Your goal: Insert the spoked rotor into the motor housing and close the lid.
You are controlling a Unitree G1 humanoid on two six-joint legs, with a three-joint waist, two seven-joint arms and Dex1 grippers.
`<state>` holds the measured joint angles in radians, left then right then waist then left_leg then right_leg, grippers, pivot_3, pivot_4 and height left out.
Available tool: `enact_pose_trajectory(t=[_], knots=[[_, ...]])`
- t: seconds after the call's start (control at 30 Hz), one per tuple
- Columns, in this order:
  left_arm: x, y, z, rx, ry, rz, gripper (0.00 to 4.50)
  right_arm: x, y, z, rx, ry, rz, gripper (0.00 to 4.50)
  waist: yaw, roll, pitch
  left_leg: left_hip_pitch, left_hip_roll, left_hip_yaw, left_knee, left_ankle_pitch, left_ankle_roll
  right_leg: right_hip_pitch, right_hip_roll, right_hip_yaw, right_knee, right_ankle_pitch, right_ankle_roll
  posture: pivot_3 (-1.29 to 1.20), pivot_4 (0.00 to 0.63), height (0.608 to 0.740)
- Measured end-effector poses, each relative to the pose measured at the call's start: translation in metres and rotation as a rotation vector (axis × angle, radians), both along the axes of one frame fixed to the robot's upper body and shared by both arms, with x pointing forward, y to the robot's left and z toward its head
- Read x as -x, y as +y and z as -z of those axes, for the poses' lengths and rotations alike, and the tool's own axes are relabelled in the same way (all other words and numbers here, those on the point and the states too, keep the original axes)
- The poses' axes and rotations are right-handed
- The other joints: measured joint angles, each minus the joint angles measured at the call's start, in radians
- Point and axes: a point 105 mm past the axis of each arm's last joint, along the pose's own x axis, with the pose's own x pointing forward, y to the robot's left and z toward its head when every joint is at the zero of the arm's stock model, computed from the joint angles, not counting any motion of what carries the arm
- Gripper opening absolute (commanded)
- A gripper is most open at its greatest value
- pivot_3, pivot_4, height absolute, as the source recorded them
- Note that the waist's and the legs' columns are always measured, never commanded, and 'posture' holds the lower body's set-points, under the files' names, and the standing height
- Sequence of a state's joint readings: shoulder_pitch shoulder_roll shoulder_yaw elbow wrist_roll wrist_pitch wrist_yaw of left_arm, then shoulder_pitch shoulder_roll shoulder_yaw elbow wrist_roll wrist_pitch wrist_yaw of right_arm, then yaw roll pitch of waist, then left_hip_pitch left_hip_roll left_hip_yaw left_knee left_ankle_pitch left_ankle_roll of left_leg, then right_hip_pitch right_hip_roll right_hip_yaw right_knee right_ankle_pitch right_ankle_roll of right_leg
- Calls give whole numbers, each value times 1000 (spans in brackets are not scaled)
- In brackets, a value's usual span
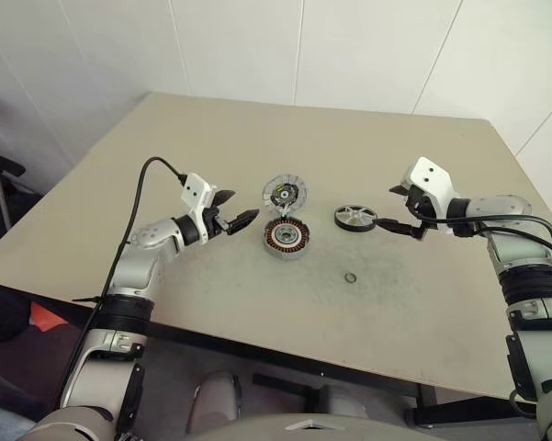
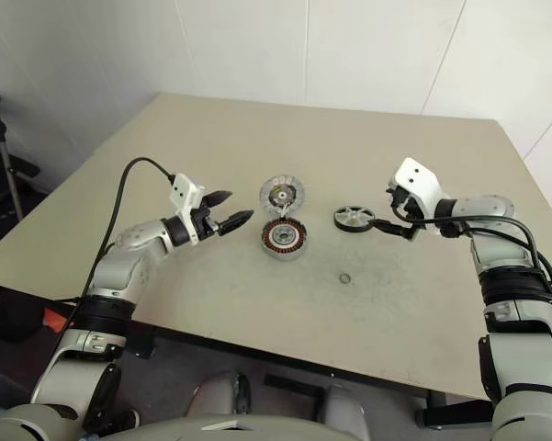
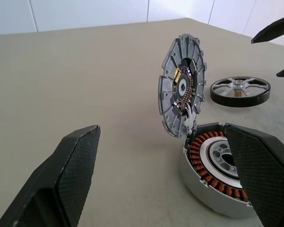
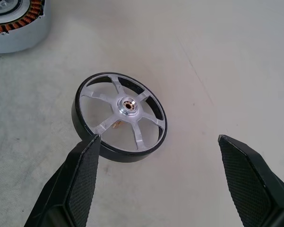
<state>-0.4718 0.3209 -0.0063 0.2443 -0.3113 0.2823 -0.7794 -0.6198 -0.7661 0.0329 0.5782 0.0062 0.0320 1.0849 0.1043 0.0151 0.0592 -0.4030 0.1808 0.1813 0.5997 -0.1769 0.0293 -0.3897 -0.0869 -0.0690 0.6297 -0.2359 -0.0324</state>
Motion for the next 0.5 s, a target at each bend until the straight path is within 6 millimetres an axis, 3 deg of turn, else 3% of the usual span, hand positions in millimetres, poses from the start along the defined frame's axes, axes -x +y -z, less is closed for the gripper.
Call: enact_pose_trajectory(t=[0.5], knots=[[1, -1, 0, 1, 0, 12, 4479, 1, 1, 5, -9, 24, 1, 4500, 0, 0, 0, 1, 0, 0, 5, 0, 0, 0, 0, 0, 7, 0, 0, 0, 0, 740]])
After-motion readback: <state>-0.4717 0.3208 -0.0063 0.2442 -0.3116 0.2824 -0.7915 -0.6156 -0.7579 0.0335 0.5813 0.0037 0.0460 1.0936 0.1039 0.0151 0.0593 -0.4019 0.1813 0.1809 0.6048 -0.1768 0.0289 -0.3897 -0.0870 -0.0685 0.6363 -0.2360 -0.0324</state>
